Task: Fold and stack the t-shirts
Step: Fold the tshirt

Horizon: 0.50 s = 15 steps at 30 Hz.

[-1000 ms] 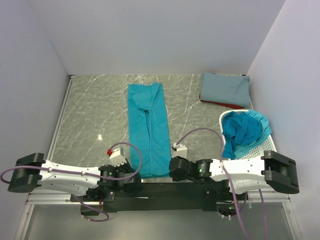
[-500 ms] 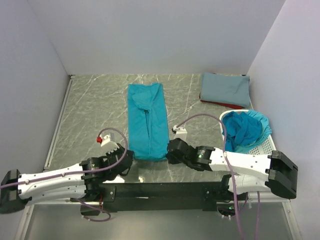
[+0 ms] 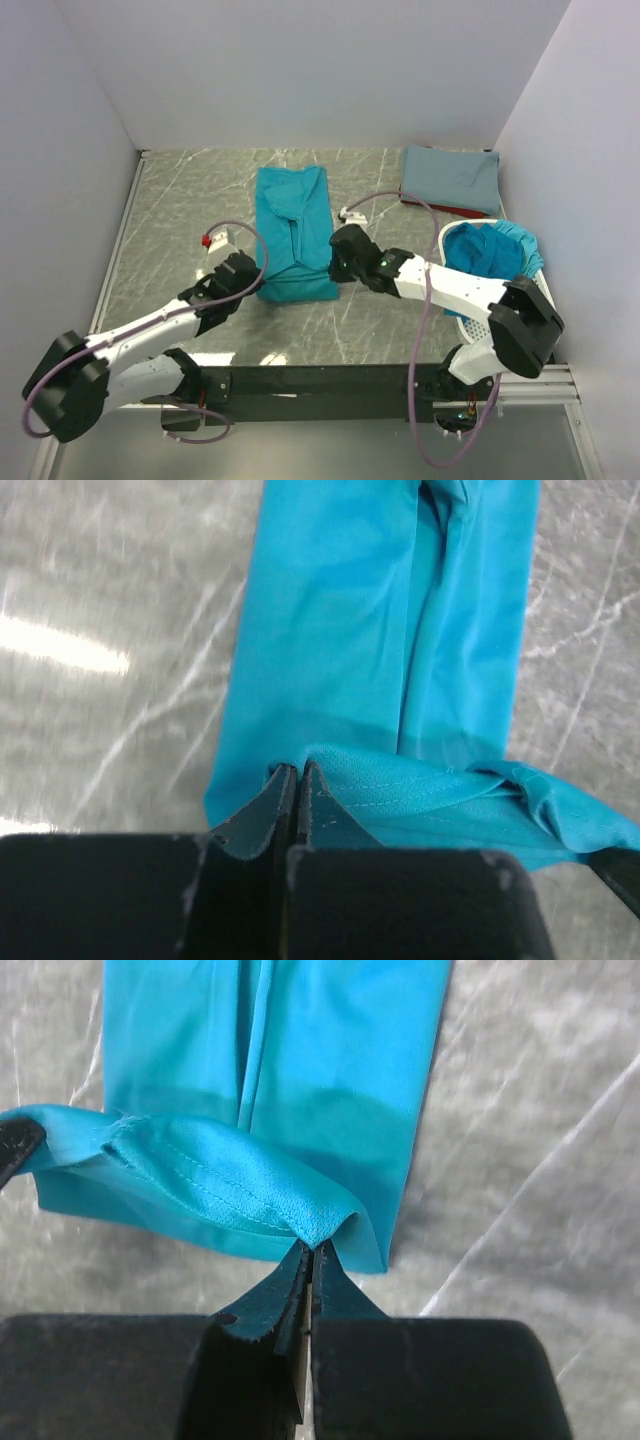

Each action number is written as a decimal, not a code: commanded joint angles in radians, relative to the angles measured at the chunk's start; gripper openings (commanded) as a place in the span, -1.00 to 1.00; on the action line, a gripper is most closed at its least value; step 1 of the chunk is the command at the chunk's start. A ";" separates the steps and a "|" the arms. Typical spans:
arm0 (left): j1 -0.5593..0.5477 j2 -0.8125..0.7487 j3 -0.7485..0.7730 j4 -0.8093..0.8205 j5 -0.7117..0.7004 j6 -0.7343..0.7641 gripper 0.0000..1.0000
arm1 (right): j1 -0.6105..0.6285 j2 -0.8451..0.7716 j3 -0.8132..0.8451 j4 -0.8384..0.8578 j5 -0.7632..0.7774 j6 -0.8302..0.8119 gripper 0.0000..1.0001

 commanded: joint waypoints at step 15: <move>0.348 0.502 0.311 0.390 0.361 0.247 -0.99 | -0.238 0.399 0.398 0.030 -0.178 -0.192 -1.00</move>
